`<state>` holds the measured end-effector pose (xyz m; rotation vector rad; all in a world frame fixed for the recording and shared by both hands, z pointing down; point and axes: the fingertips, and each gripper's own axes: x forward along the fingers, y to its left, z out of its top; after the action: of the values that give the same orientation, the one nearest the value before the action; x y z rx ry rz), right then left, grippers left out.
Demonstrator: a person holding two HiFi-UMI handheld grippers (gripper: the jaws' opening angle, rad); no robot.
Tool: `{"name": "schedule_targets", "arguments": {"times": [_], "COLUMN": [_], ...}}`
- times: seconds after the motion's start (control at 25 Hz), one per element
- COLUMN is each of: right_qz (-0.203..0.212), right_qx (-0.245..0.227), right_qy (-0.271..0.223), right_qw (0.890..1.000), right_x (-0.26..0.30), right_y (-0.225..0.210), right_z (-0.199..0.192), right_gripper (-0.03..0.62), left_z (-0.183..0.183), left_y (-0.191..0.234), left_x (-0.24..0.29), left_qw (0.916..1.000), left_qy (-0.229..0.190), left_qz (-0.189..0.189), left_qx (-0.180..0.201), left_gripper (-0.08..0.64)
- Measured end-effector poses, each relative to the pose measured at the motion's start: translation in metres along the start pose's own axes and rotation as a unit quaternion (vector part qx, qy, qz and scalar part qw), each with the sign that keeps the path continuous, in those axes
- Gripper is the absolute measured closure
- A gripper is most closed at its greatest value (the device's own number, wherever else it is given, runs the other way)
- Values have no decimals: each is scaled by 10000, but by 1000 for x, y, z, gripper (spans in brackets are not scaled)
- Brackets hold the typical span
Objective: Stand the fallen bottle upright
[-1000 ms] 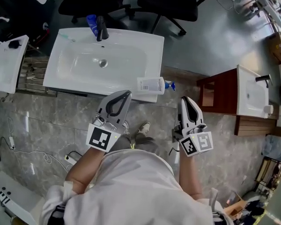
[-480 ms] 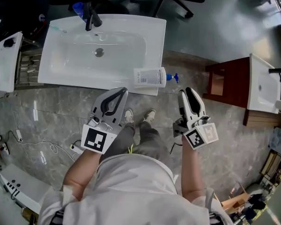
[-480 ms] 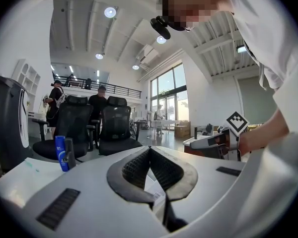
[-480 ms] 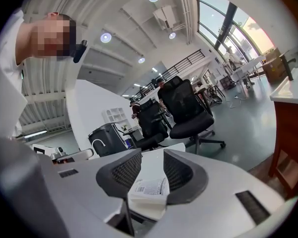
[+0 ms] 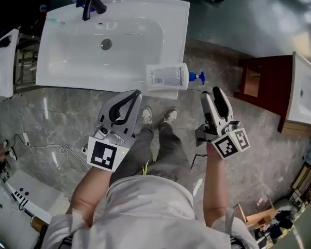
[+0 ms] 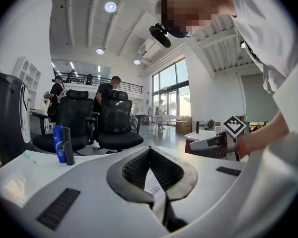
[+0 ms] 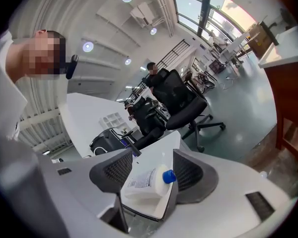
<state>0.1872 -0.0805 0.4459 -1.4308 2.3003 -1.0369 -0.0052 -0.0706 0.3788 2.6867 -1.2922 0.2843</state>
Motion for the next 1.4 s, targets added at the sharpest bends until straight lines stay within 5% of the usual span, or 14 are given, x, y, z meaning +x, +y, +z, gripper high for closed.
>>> {"name": "schedule_targets", "arguments": {"times": [0.48,1.08,1.4], "right_qz": [93,570,695], "right_qx": [859,2466,2805], "right_qy": [-79,-391,-390], "right_qw": [9962,9666,9565], "right_x": [14,37,52], "right_y": [-53,-90,-94], "right_z": [-28,-52,-54], "right_gripper": [345,345,345], "left_z": [-50,-86,-94], "left_y": [-5,-13,-11], "left_x": [21,30,30], "left_qw": [9997,9992,9994], "left_qy": [241,308,309], "left_qz": [14,-18,8], "left_qx": [-45,247,176], "left_gripper": [543,543,543]}}
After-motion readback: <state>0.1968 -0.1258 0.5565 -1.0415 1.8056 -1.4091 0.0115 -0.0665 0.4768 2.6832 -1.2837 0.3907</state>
